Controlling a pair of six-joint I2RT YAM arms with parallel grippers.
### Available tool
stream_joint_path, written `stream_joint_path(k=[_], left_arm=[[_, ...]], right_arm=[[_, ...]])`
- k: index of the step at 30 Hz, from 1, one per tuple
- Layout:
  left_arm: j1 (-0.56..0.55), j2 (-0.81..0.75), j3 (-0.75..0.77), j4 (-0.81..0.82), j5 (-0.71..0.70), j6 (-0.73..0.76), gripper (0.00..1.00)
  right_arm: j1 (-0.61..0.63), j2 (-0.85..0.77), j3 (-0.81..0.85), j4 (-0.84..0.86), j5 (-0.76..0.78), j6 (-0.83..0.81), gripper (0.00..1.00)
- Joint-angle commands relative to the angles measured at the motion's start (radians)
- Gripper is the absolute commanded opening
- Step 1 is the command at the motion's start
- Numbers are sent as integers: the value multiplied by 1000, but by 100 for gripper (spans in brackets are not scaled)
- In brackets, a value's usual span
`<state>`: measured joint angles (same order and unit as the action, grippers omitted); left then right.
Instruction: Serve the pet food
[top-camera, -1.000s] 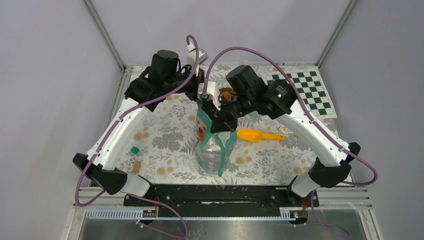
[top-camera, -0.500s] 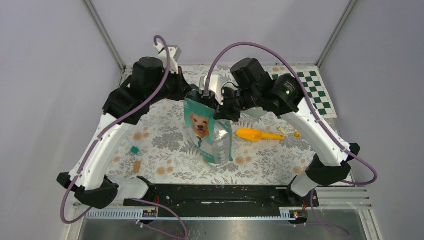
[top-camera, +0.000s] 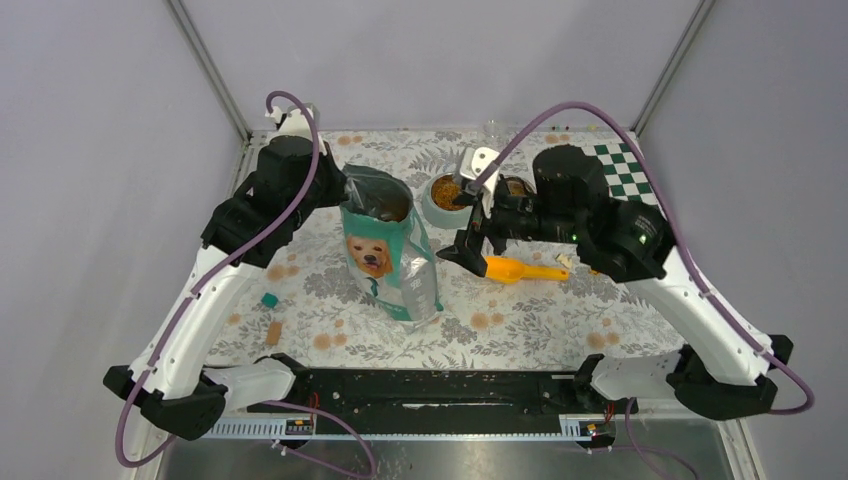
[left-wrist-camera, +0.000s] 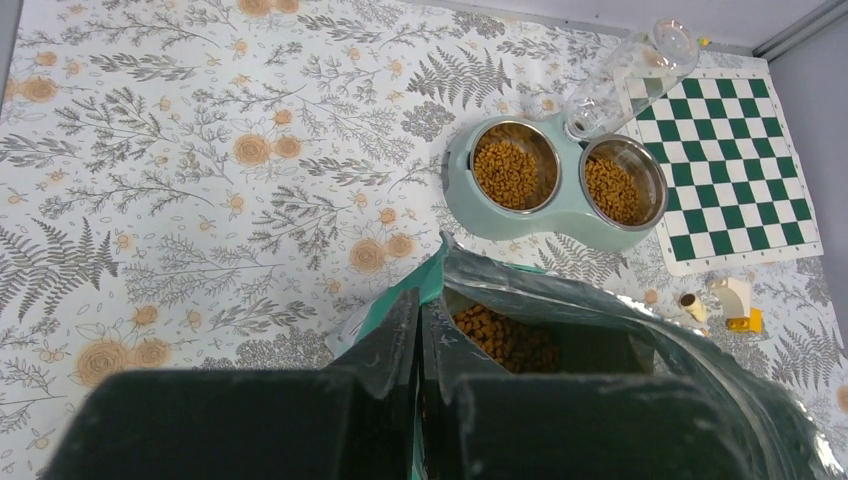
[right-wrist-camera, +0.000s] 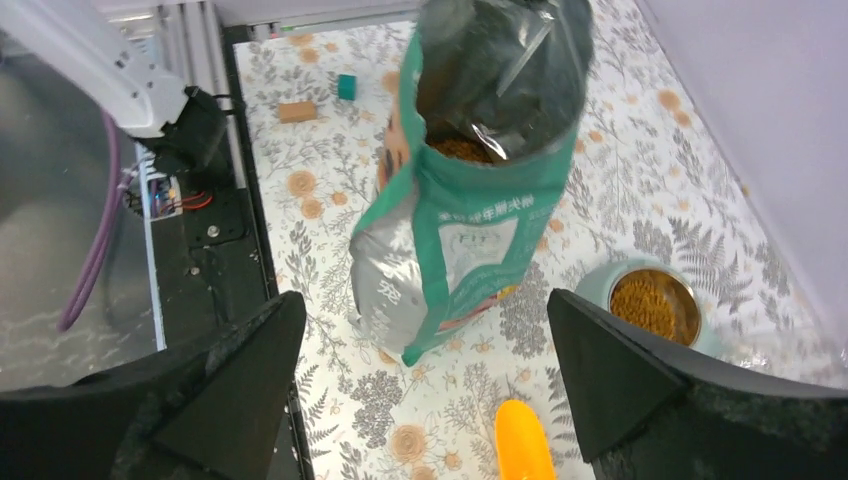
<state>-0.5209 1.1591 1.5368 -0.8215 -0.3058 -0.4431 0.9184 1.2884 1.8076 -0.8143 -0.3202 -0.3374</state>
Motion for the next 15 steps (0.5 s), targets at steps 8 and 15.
stream_joint_path(k=[8,15], left_arm=[[31,-49,31,143,-135,-22,0],[52,-41,70,142,-160,-38,0]], right_arm=[[4,-80,-336,512,200,383,99],[53,4,-361,670,222,449,97]])
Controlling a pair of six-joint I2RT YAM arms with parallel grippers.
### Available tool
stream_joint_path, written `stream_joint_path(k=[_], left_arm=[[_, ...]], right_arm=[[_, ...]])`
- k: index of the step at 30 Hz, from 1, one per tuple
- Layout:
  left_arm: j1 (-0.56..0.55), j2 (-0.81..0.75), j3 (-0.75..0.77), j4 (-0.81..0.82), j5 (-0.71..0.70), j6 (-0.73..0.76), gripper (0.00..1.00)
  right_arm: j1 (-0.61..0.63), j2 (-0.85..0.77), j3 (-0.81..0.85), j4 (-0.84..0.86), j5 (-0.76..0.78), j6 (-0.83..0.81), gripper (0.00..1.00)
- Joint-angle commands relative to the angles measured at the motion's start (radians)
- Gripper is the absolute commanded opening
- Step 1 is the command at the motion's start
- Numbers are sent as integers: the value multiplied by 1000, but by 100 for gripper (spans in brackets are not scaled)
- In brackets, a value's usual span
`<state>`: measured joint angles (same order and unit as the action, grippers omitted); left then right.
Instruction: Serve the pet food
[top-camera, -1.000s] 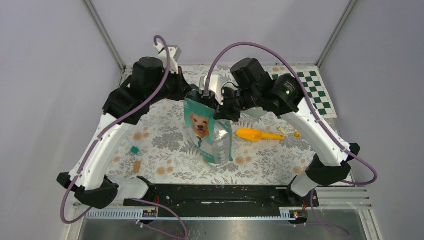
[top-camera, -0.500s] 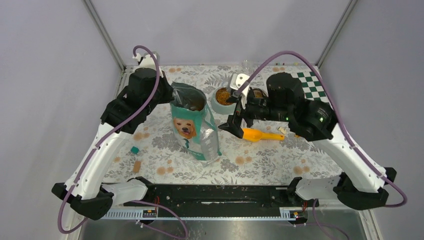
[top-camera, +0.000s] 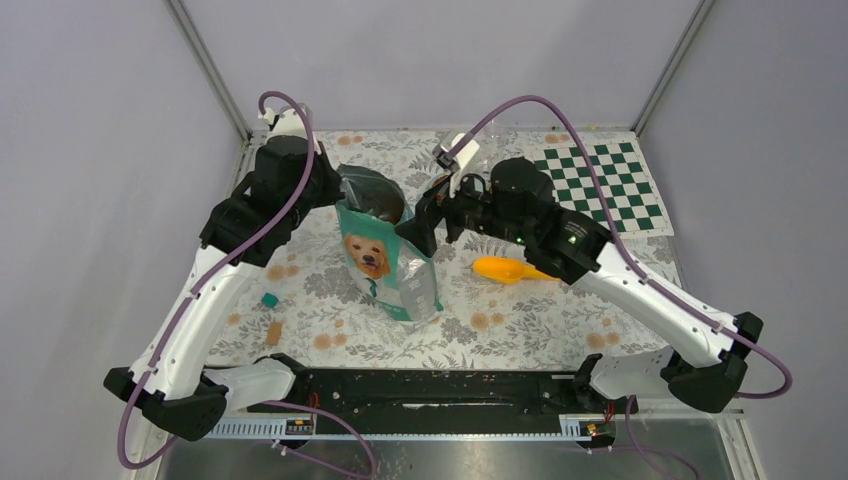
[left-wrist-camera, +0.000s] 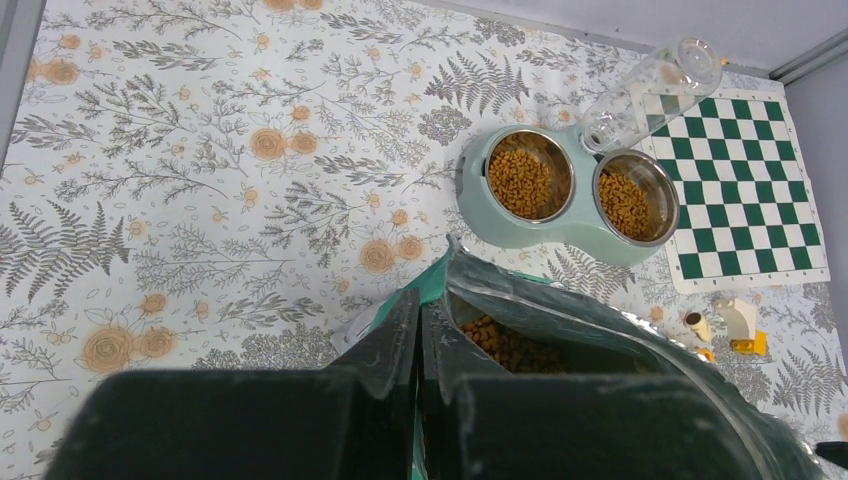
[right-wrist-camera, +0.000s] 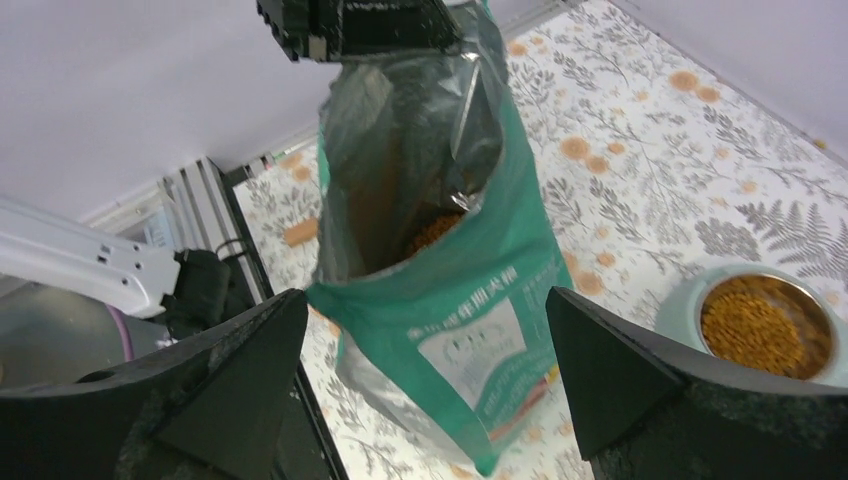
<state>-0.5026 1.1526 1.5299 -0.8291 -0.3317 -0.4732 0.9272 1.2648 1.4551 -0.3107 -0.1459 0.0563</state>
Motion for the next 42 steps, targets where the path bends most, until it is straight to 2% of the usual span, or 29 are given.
stream_joint_path(k=[1,9,13,15,19,25,28,32,37,38,40,42], left_arm=[[35,-32,82,150,-132,-8,0],[46,-27,93,149,-110,-13,0],[52,-30,92,149,-107,-15,0],[54,-33,91,150,-107,-16,0],[59,-38,83,148,-108,-16,0],[72,-54,73,165,-84,-5,0],[82,-66,66,176,-59,2,0],[87,-78,61,173,-22,3,0],[87,-88,54,168,45,9,1],[88,-92,51,170,59,19,10],[87,-103,35,186,84,51,39],[89,-117,18,200,115,100,49]], right_arm=[[61,34,-11,172,75,46,96],[178,70,-66,228,375,31,85],[204,113,-49,229,482,40,70],[205,131,-35,235,495,40,53],[204,137,-13,244,500,36,1],[200,61,13,183,413,-43,0],[160,5,38,120,295,-99,0],[39,-36,105,5,30,-124,0],[-50,-35,170,-137,-133,-189,0],[-63,-35,169,-154,-165,-193,0],[-81,-35,155,-172,-226,-195,0],[-96,-36,132,-185,-253,-195,0]])
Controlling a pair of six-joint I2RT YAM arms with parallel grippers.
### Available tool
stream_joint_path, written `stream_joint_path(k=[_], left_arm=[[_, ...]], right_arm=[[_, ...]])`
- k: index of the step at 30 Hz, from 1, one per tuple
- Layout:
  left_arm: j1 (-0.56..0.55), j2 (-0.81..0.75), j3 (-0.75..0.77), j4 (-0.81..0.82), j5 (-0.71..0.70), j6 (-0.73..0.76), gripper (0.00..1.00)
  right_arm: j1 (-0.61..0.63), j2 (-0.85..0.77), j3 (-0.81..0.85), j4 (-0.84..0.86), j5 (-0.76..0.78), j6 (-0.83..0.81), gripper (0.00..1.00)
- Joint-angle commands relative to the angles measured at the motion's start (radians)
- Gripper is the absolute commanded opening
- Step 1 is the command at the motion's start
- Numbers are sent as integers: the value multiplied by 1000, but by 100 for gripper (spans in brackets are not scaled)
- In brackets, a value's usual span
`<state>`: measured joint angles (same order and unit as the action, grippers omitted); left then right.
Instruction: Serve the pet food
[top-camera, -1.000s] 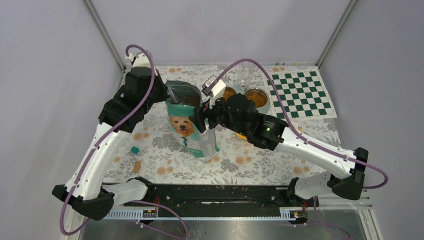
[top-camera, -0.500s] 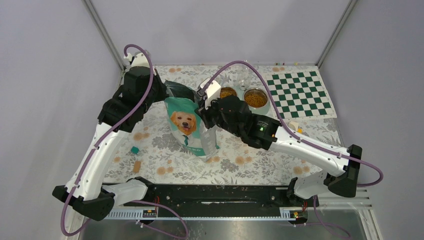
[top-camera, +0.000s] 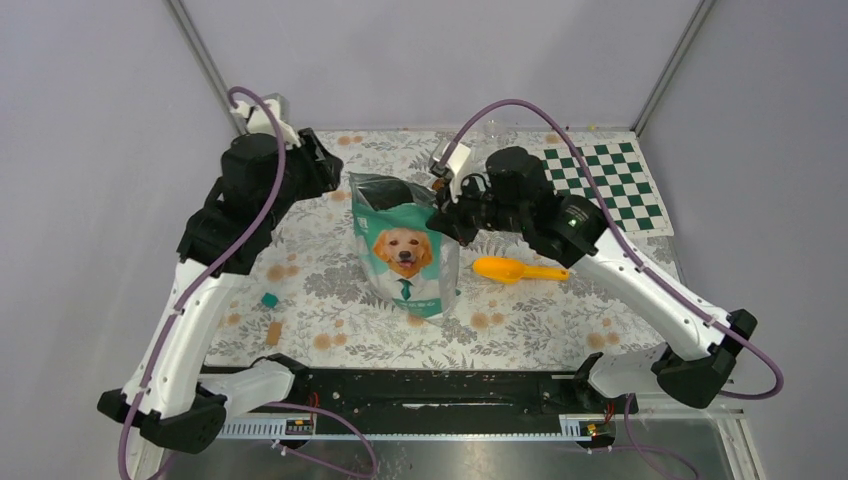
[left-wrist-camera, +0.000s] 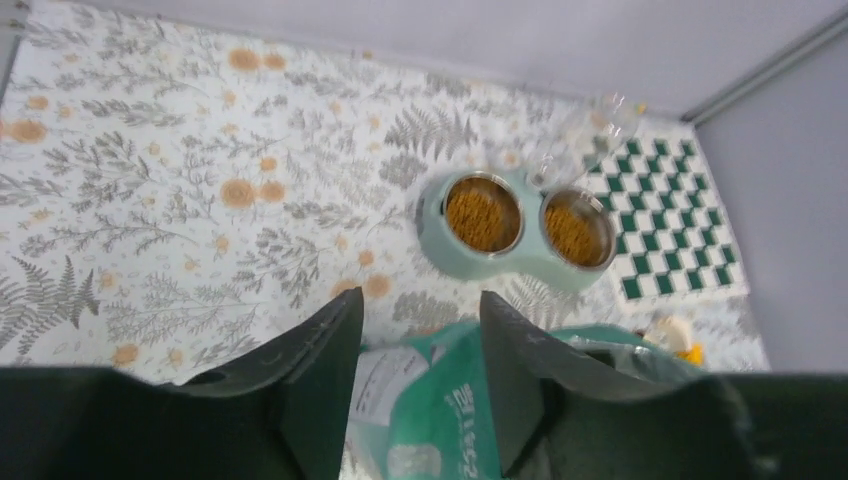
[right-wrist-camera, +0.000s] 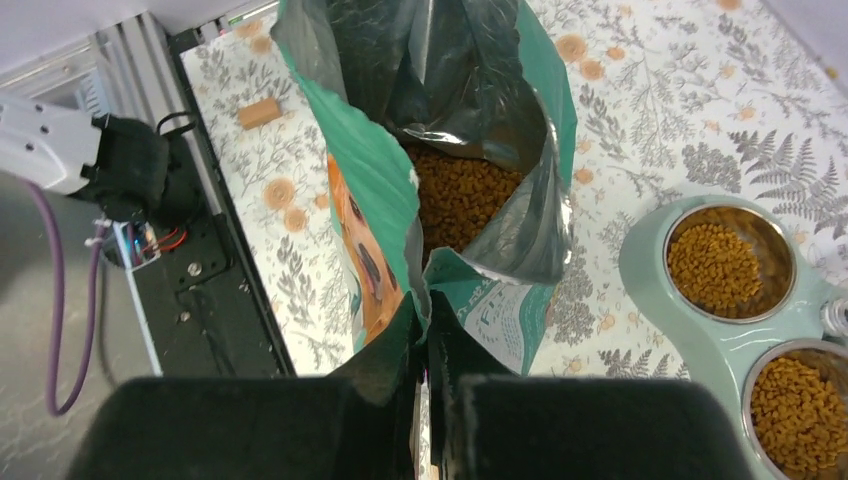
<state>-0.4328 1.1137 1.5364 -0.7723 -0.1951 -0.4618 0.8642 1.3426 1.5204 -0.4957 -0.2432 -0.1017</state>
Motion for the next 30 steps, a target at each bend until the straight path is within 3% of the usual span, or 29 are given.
stream_joint_path(k=[1,7,14,17,26,30], left_arm=[[23,-81,8,146,10,116,53],[86,-59,7,148,325,263,69],[344,-43,-63,252,963,324,74],[363,-22,-45,157,1196,506,77],[357,-7,-111,-60,1355,869,86],[274,8,-187,71,1269,799,87]], right_arm=[[-41,-117,54,-5,-169,-37,0],[-83,-152,-9,-15,-256,-33,0],[-146,-191,-59,-17,-315,-63,0],[-165,-210,-79,-16,-341,-79,0],[-182,-225,-85,-18,-395,-100,0],[-184,-223,-83,-17,-427,-108,0]])
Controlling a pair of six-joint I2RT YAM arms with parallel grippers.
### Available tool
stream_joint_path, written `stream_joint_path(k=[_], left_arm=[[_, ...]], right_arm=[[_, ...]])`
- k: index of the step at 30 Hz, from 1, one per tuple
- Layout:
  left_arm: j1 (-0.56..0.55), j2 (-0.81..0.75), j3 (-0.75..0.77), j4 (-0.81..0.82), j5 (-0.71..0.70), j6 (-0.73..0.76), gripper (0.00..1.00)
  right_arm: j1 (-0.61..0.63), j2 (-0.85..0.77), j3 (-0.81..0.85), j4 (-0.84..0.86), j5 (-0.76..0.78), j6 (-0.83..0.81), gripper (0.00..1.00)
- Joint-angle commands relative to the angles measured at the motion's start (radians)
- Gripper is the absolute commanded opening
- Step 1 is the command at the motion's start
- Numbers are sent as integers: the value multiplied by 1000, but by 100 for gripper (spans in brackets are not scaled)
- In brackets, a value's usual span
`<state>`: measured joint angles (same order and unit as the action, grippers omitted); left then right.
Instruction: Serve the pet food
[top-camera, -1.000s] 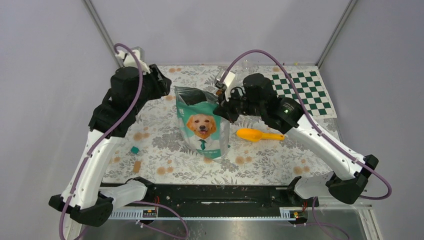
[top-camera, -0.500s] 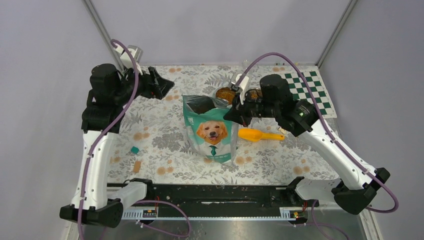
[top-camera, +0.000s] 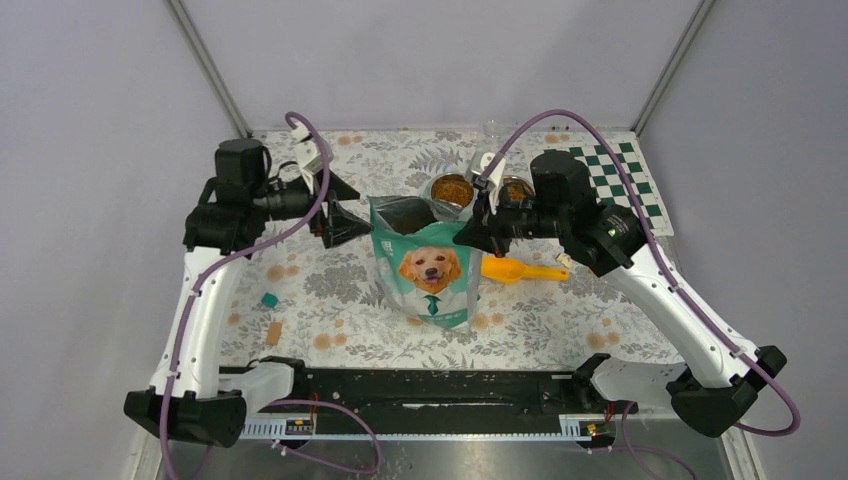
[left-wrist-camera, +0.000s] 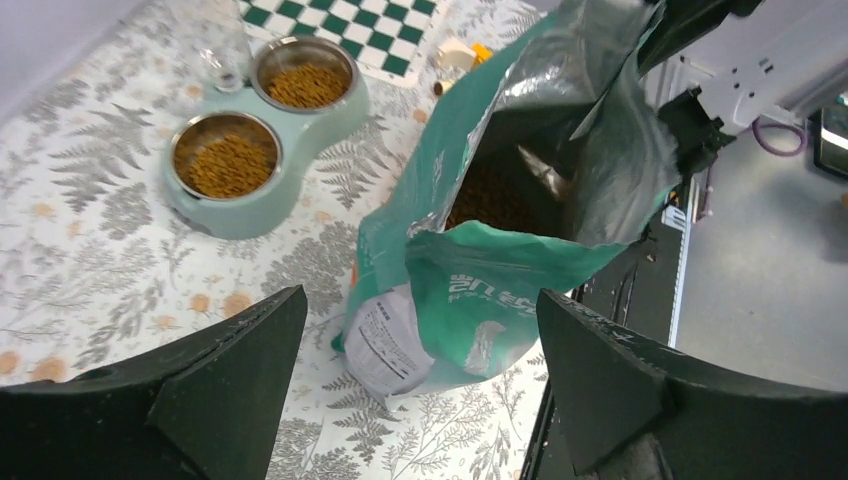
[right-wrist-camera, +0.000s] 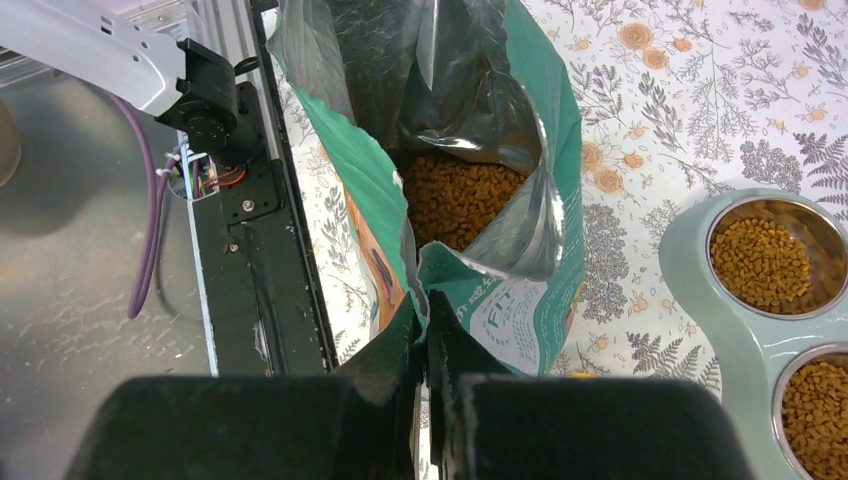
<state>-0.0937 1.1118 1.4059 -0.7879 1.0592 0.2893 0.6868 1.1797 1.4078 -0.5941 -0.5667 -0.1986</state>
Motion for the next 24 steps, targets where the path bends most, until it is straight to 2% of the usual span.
stream_joint_path(k=[1,3,7,13,16,17,21,24], left_arm=[[-92,22,-65,111,-27,44,87],[-129,44,-73,151,-73,45,85],[-147,69,-65,187,-62,51,84],[-154,28,-125,325,10,98,85],[-154,30,-146,370,80,115,79],[-155,34,-148,372,94,120,76],[-155,48,-136,328,108,172,44],[-153,39,-116,296,97,219,13]], right_arm=[[-6,-58,29,82,-110,-13,0],[-6,-55,27,83,-119,-13,0],[-6,-46,27,84,-123,-15,0],[-7,-44,23,85,-113,-20,0],[-7,-47,20,84,-99,-21,0],[-7,-49,19,84,-96,-22,0],[-7,-56,21,85,-79,-22,0],[-6,-67,26,85,-45,-26,0]])
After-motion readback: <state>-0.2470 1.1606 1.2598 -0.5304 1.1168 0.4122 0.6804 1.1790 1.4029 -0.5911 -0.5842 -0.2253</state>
